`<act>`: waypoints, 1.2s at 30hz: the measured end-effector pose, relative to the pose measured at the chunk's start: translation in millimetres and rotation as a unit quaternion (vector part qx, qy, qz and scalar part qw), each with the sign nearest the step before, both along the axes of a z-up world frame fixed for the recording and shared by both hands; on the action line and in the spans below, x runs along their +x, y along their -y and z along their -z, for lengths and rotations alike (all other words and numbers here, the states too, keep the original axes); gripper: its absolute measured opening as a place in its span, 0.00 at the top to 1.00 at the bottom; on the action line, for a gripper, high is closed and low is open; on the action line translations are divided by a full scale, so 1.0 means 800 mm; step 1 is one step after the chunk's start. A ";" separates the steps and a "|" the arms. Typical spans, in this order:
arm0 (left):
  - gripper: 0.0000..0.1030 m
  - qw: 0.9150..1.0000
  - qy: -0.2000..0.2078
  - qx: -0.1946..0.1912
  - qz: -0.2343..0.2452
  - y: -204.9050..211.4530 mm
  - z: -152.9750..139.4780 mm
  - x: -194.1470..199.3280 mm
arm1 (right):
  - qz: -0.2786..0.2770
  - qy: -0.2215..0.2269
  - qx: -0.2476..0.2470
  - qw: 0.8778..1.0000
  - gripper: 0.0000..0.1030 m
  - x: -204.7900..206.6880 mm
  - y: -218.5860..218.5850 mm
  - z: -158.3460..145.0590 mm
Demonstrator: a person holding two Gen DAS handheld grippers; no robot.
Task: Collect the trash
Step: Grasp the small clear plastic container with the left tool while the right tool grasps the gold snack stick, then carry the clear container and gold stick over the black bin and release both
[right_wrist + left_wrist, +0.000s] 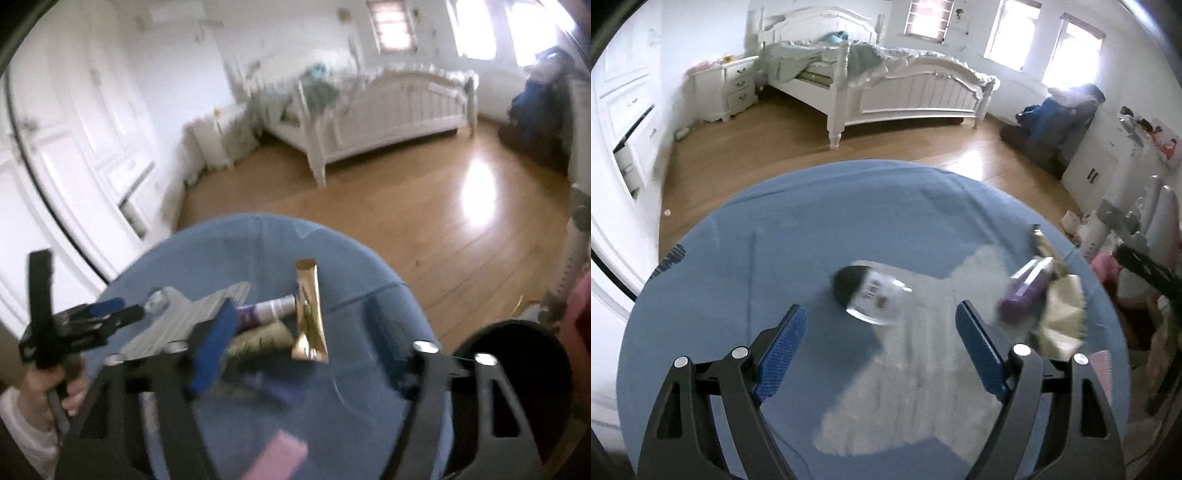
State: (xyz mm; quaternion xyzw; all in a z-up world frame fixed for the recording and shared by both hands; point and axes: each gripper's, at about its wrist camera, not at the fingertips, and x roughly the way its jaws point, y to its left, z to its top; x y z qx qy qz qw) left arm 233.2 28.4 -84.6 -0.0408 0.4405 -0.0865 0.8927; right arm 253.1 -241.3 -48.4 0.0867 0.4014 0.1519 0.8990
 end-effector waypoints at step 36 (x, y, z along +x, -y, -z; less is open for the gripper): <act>0.49 0.969 0.122 -0.113 0.182 0.111 -0.137 -0.109 | 0.074 0.237 0.004 0.969 0.90 -0.221 0.035 -0.119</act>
